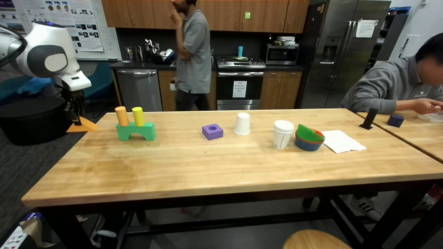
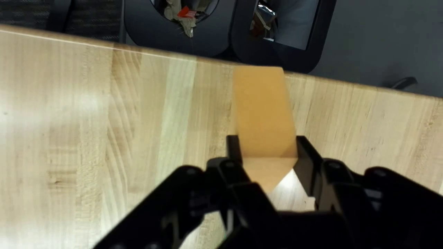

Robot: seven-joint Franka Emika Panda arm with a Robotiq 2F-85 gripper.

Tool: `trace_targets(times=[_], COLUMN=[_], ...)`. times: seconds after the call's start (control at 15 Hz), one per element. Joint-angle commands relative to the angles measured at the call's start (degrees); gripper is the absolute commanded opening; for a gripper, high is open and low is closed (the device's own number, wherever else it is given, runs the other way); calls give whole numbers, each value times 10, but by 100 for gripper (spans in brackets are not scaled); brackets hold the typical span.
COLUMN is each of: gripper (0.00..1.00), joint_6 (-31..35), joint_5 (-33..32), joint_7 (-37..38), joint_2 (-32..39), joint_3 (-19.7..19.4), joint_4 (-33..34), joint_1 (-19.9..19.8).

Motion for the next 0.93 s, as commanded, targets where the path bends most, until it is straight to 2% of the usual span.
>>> trace_targets(times=[0.0,0.2,0.87], gripper=[16,16,16], joint_6=[-64,-74,-47], joint_5=[-13,-11,-55], joint_7=[-3,-17,-22], joint_2=[-47,-65,-80], joint_3=[4,3,-2], joint_4=[1,3,6], joint_1=[-9,-13,-49])
